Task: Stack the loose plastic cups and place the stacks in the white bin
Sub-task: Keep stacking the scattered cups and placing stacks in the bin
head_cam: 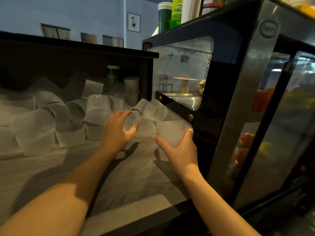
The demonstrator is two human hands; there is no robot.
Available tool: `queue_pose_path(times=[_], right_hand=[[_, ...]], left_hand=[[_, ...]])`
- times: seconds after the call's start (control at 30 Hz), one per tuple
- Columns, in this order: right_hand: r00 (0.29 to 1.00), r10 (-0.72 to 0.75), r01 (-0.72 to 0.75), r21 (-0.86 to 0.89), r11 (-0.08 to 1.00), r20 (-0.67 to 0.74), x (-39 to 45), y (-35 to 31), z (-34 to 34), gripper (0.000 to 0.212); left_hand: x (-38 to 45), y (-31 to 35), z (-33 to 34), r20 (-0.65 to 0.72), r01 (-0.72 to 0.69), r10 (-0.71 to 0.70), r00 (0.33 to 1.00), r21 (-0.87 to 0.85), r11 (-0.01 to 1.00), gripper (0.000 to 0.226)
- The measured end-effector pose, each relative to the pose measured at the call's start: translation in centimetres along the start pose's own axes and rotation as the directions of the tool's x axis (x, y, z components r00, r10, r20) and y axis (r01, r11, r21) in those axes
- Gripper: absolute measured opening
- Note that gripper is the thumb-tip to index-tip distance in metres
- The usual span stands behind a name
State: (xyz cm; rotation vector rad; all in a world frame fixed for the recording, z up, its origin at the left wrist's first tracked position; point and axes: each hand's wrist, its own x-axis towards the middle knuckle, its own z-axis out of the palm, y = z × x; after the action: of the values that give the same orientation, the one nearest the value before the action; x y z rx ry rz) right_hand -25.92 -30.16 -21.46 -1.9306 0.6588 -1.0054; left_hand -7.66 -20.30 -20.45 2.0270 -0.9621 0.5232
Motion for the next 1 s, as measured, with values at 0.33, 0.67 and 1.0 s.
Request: queue_pose_path(times=[0.33, 0.67, 1.0], right_hand=[[1.000, 0.014, -0.014, -0.030, 0.999, 0.011, 0.3, 0.3, 0.6, 0.084], [0.999, 0.032, -0.032, -0.044, 0.999, -0.006, 0.4, -0.1, 0.4, 0.081], [0.999, 0.025, -0.026, -0.037, 0.999, -0.035, 0.1, -0.1, 0.1, 0.082]], left_hand=[[1.2, 3.0, 3.1, 0.106, 0.143, -0.162, 0.981, 0.169, 0.975, 0.072], [1.5, 2.2, 3.3, 0.107, 0.165, -0.164, 0.981, 0.000, 0.986, 0.077], [0.0, 1.5, -0.9, 0.136, 0.181, -0.160, 0.978, -0.157, 0.971, 0.069]])
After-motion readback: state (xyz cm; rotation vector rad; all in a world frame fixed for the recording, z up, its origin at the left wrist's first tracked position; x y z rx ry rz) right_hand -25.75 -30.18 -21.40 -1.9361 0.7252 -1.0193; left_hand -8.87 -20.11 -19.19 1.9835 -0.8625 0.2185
